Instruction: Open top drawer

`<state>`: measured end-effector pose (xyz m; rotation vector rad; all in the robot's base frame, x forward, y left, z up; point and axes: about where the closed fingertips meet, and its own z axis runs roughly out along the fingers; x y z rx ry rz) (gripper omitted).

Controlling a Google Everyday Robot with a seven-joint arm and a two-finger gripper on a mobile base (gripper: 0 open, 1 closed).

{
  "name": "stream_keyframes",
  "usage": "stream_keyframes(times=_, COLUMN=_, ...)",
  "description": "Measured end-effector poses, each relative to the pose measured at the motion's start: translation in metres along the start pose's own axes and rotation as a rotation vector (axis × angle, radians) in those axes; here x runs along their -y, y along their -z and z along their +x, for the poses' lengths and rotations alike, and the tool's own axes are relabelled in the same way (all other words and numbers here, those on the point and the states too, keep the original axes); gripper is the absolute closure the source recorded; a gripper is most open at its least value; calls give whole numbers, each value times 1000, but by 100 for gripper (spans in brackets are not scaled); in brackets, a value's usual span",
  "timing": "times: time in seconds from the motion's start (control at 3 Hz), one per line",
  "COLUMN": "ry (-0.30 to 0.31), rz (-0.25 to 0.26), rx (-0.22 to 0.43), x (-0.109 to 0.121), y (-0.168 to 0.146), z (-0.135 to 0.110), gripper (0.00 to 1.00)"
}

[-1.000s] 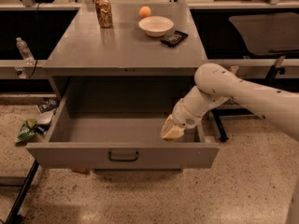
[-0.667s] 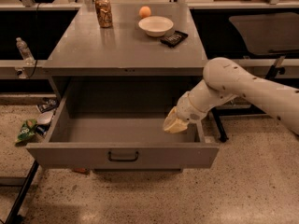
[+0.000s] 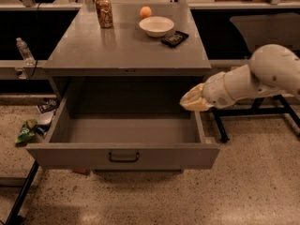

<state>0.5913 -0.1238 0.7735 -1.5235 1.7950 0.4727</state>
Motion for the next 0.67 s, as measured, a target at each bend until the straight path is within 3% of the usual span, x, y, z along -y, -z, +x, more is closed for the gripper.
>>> stream_keyframes(times=0.33, ry=-90, rz=93, rx=210, x=23, y=45, z=-19, gripper=100)
stream_keyframes(times=0.67, ry=-111, rz=91, rx=254, x=23, y=50, z=-29, gripper=74)
